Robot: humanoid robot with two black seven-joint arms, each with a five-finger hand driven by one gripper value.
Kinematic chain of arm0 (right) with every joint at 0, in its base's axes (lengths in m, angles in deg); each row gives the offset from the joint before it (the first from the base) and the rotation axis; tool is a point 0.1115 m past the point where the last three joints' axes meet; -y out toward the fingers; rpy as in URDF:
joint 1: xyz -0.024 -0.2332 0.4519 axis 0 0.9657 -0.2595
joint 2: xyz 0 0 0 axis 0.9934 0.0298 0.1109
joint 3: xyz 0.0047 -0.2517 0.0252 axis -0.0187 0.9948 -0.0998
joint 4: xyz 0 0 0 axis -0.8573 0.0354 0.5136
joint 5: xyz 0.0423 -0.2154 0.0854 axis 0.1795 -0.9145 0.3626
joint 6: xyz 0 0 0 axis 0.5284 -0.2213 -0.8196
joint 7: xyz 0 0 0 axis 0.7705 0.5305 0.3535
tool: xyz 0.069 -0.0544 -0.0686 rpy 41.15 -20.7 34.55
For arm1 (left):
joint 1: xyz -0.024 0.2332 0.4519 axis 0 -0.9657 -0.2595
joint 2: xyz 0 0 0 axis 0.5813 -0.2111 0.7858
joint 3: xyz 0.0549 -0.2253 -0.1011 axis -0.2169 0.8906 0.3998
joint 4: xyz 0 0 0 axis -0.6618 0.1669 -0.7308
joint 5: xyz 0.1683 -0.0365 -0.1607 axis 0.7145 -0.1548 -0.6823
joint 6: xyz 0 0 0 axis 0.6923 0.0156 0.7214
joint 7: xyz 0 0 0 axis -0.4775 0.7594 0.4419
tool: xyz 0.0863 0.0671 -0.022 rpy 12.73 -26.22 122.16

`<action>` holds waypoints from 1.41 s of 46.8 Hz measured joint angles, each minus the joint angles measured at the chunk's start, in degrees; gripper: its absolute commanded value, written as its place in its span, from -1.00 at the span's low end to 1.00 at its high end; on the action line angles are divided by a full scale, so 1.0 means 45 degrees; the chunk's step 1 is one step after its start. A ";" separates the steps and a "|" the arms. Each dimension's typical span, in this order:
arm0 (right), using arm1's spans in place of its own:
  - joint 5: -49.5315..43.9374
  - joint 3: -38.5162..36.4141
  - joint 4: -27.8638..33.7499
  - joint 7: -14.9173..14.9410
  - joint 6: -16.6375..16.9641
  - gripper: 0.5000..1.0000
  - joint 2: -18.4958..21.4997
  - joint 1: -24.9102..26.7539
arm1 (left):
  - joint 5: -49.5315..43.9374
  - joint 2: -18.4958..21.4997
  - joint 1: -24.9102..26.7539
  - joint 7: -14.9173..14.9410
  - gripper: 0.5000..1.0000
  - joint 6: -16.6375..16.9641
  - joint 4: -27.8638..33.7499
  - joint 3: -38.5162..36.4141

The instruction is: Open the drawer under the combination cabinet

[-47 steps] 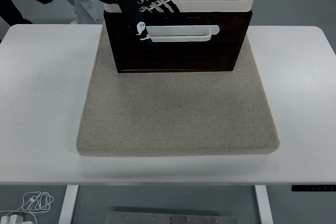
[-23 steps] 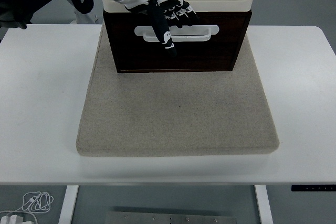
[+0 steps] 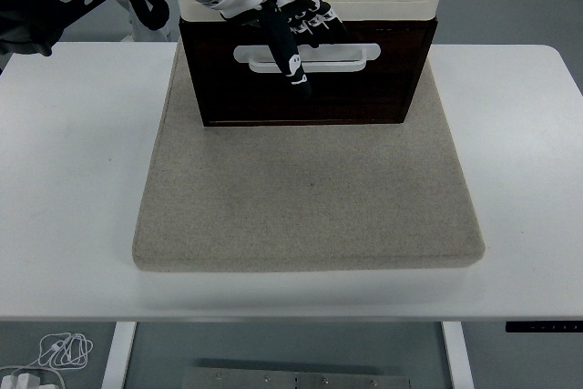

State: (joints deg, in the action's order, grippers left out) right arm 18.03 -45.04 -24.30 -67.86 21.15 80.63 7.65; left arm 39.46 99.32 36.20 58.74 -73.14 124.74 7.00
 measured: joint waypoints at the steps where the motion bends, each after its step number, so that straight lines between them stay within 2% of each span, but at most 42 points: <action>1: 0.0000 0.0000 0.0000 0.0000 0.0000 0.70 0.0000 0.0000 | 0.0002 0.0000 -0.0003 0.0000 1.00 0.0002 -0.0010 -0.0049; 49: 0.0000 0.0000 0.0002 0.0000 0.0000 0.70 0.0000 0.0000 | 0.0058 0.0000 -0.0264 -0.0002 1.00 0.0034 -0.0556 -0.0478; 66: 0.0000 0.0000 0.0002 0.0000 0.0000 0.70 0.0000 0.0000 | 0.0099 -0.0320 -0.0413 -0.0002 1.00 0.0215 -0.0639 -0.0481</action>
State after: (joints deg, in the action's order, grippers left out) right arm 18.03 -45.04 -24.30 -67.86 21.15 80.63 7.65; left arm 39.90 97.88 34.34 58.73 -72.17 121.87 4.84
